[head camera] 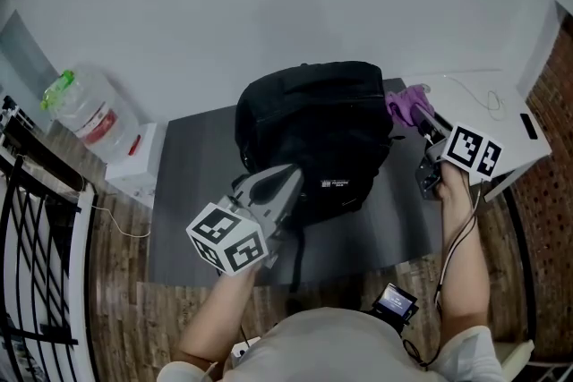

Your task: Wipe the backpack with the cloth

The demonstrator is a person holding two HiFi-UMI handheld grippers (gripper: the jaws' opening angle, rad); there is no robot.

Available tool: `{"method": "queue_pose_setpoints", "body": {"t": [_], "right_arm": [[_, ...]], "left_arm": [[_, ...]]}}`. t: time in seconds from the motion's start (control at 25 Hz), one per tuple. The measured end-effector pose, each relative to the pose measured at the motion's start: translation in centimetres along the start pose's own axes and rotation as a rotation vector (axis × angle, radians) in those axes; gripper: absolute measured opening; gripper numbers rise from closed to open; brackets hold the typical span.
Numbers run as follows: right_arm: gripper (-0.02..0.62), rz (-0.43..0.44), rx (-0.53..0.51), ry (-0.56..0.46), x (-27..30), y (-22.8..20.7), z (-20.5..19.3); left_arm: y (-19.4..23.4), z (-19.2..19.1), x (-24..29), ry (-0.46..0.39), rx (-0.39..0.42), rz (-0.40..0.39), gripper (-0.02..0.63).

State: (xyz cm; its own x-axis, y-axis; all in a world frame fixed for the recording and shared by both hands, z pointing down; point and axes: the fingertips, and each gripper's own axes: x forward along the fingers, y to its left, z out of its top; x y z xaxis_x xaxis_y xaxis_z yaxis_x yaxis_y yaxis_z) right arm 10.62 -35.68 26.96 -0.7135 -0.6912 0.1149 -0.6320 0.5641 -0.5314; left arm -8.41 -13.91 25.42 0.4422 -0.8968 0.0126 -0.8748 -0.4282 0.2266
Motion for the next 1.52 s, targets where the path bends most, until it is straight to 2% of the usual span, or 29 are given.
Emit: {"method": "queue_pose_setpoints", "body": {"t": [0.24,0.36,0.48,0.6,0.72,0.92,1.24,1.4,1.52], "right_arm": [[0.164,-0.117,-0.060,-0.034,-2.7,-3.0,1.0],[0.164,-0.158,-0.185,-0.049,-4.2,-2.1,1.9],[0.164,-0.150,-0.330,-0.073,-5.1,0.8,2.4],[0.164,-0.095,-0.444,-0.087,-5.7,4.9,2.1],[0.164,-0.021,-0.513,-0.095,-6.0,9.5,0.9],[0.164,0.136,-0.597,-0.091,-5.5,16.7,-1.8],[0.164,0.361,-0.692,-0.009,-2.2,26.6,-8.5],[0.164,0.416,-0.731,0.019,-0.3,29.6,-11.4],[0.164,0.418,-0.788,0.026,1.0,30.6,-12.6]], "left_arm": [[0.9,-0.2,-0.3,-0.005,-0.010,0.014,0.006],[1.1,-0.3,-0.6,-0.008,-0.007,0.022,0.006],[1.5,-0.3,-1.0,-0.013,-0.002,0.036,0.006],[1.9,-0.4,-1.7,-0.022,-0.011,0.048,0.006],[2.2,-0.4,-2.9,-0.033,-0.018,0.064,0.006],[3.1,-0.5,-4.9,-0.049,-0.025,0.103,0.006],[4.1,-0.6,-7.2,-0.069,-0.032,0.148,0.006],[4.8,-0.9,-8.1,-0.068,-0.032,0.164,0.006],[5.0,-1.3,-8.1,-0.057,-0.036,0.167,0.006]]}}
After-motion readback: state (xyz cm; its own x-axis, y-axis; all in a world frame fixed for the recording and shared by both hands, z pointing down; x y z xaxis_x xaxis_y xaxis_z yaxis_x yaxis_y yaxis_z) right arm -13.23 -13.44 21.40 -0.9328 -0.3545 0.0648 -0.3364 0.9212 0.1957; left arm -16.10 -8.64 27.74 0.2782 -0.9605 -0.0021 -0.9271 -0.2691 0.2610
